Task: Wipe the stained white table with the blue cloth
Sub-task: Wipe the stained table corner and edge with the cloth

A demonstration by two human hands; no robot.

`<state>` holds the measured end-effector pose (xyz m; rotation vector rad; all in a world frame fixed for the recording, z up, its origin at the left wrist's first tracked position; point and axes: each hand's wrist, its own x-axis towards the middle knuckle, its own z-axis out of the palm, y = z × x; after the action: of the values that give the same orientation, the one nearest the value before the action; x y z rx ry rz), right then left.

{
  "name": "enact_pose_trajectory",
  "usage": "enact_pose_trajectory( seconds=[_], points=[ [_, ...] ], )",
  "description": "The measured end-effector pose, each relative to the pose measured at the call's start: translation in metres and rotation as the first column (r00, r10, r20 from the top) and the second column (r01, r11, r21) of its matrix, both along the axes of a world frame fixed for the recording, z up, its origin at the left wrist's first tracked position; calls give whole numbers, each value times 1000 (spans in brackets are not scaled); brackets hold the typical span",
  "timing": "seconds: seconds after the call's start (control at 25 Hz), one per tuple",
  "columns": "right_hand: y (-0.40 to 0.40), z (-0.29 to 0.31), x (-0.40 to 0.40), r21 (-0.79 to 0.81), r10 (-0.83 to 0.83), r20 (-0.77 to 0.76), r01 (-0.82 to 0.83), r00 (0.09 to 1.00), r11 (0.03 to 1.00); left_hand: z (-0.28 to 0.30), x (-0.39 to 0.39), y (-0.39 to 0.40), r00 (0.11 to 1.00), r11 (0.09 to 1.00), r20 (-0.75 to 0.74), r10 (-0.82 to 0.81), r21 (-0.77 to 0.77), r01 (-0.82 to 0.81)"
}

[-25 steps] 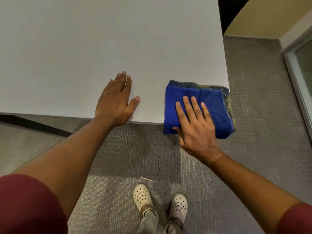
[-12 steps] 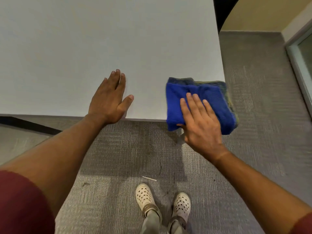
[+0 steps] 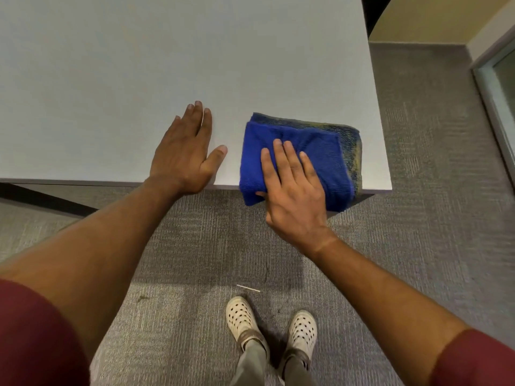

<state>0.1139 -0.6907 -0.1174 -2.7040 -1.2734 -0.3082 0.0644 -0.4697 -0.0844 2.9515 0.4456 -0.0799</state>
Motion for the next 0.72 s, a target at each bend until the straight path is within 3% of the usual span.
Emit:
enact_pose_trajectory(
  seconds=[0.12,0.28,0.4,0.6,0.72],
  points=[
    [-29,0,12,-16,-12,11,12,1000,1000,0,-1,0,1000,1000,-14,-10,4,10],
    [-91,3,35,-43,-200,13,201,980,979,1,0,-1,1000,1000,-19,-2,13,2],
    [-85,3,32,-59,-230,6,230,973,971,0,1,-2,1000,1000,-5,13,8,-13],
    [-13,-1,2,-29,-70,-27,69,997,997,0,1,-2,1000,1000,3,17,4,-17],
    [-10,-4,2,-18,8,-21,-9,1000,1000,-2,-2,0,1000,1000,19,4,-8,-4]
  ],
)
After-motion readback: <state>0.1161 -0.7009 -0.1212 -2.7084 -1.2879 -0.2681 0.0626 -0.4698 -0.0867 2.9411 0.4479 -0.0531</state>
